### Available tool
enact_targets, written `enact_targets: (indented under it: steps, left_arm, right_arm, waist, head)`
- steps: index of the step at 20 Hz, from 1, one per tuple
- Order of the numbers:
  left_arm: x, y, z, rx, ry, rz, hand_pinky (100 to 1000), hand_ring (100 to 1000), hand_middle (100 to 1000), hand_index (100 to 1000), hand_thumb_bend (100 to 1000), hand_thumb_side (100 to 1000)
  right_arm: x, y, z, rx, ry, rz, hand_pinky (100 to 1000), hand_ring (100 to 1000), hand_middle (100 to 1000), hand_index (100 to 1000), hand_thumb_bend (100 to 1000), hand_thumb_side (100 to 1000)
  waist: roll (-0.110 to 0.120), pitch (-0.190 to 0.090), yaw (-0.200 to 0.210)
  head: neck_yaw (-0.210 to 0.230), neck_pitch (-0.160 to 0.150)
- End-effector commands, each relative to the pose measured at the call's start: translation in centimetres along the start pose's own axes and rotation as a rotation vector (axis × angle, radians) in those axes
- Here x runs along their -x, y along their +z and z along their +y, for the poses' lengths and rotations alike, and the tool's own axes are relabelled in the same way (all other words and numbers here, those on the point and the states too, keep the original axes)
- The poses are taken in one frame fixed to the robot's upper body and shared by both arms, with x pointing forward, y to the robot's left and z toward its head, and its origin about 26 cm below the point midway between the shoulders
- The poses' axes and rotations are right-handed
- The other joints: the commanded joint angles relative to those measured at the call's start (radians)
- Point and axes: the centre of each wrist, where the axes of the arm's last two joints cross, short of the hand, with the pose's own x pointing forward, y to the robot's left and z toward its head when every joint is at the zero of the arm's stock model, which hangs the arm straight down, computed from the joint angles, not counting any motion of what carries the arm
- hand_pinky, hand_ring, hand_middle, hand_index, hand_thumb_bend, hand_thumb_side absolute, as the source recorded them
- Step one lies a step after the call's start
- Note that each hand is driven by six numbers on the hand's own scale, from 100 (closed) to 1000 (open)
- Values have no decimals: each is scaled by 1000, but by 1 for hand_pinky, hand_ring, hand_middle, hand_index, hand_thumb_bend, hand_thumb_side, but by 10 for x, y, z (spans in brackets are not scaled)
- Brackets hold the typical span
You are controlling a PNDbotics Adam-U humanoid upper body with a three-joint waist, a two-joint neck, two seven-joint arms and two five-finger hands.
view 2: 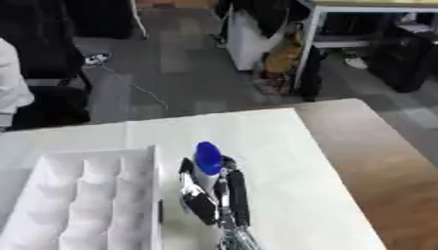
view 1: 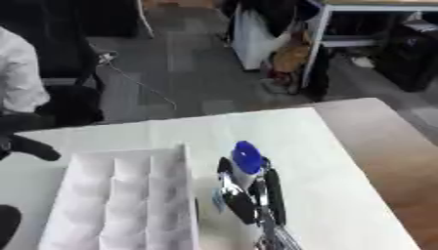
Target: Pick up objects on the table and place them in the box.
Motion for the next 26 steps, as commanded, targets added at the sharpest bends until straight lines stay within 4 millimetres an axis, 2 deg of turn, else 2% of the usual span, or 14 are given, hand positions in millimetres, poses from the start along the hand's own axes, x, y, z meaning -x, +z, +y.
enact_targets:
  steps: [1,7,12,21,24,25,26]
  left_arm:
    - [-6,-6,4,-15,-4,-34,649,540,763,872,511,862]
    - [-6,-6,5,-34,-2,-40,652,541,756,869,511,853]
    - [-7,-8,4,-44,5,-58,654,543,757,868,514,848]
    - [-11,-21,3,-81,15,-123,664,554,760,868,527,835]
    - [-14,-28,2,-97,21,-154,668,558,761,868,530,831]
    - [-15,-30,2,-101,23,-162,669,560,761,868,531,830]
    - [-17,-33,2,-106,24,-175,670,560,761,868,532,829]
  right_arm:
    - [-19,-21,-12,1,1,-102,100,100,100,285,100,710]
    - [-47,-46,-21,-82,23,-244,100,100,100,280,100,713]
    - [-64,-56,-20,-152,24,-324,100,100,100,280,100,714]
    - [-78,-67,-19,-195,28,-391,100,100,100,279,100,716]
    - [-84,-71,-18,-203,23,-411,100,100,100,280,100,718]
    - [-85,-72,-18,-207,22,-417,100,100,100,280,100,687]
    - [-87,-73,-16,-214,21,-424,100,100,100,281,100,720]
  waist:
    - [0,-24,0]
    - [-2,-32,3]
    - [-4,-35,15]
    - [-11,-27,57]
    - [-15,-15,84]
    - [-16,-12,91]
    - [-18,-6,103]
  head:
    - [-19,-3]
    - [-41,10]
    - [-47,11]
    - [-62,-7]
    - [-70,-19]
    - [-72,-22]
    - [-73,-26]
